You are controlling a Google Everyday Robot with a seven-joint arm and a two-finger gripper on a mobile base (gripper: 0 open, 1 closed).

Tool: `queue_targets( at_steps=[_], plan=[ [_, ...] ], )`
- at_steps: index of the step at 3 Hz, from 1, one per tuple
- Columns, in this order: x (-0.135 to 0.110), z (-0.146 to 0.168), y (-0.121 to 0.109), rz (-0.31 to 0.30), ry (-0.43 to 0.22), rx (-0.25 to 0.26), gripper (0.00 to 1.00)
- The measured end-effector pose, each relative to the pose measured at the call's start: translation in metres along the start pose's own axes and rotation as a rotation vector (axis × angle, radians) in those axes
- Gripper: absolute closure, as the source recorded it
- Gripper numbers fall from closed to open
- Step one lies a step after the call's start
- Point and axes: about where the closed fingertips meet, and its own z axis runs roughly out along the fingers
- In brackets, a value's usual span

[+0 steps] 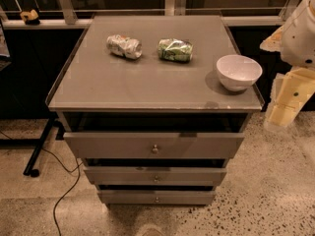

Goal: Open top drawer

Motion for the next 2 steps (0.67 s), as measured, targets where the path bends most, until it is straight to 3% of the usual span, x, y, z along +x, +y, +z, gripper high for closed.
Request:
queue_targets(
  at_steps=[1,2],
  plan=[
    [0.0000,0.0000,0.0000,0.000,0.000,0.000,0.00],
    [0.0011,0.0008,0.0048,0.048,-0.022,0.024,0.00]
  ],
)
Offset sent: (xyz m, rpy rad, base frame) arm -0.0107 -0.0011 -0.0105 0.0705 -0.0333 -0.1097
